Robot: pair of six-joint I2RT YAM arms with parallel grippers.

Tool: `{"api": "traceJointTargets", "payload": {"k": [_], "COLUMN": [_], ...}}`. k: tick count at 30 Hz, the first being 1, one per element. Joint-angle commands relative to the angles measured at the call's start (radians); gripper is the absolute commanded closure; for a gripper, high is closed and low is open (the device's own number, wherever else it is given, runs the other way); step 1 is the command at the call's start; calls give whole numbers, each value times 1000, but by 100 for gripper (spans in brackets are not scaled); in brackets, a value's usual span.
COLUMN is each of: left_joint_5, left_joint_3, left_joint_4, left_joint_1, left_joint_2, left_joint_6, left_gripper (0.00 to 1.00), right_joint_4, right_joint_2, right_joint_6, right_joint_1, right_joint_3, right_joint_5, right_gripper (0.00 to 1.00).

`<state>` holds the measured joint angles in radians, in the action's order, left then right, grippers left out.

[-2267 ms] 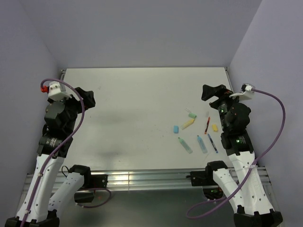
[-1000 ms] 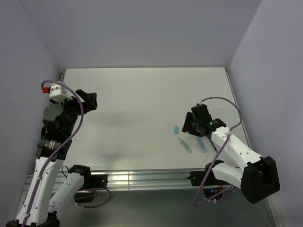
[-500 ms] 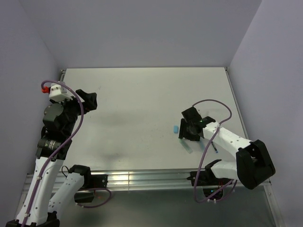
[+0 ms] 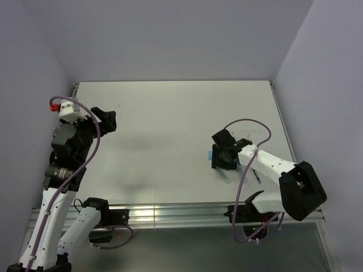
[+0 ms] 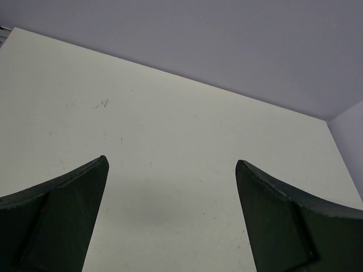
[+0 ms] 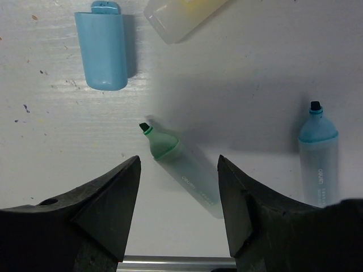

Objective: Insert the pens into the pen caps

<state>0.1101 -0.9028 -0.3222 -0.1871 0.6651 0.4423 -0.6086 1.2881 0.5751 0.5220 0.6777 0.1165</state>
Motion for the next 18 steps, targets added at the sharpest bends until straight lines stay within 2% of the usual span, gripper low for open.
{"api": "traceJointTargets", "payload": {"k": [1,7,12,18], "left_joint_5": [-1,-1,-6,-7], "left_joint_3": [-13,-13,-13,-11], "left_joint_4": [15,15,15,17], "left_joint_1": [3,3,3,3], "left_joint_2": [-2,2,4,5], "left_joint_6": [4,3,4,6], "left_gripper": [1,1,1,1], "right_joint_4": [-26,-42,-54,-71], "right_joint_2": [31,77,132,187], "right_joint_6": [-17,-23,-30,-34], "right_joint_1": [15,27,44,61], "right_joint_3": [45,66,80,92], "right_joint_5": [25,25,17,11], "right_gripper": [36,38,44,58]}}
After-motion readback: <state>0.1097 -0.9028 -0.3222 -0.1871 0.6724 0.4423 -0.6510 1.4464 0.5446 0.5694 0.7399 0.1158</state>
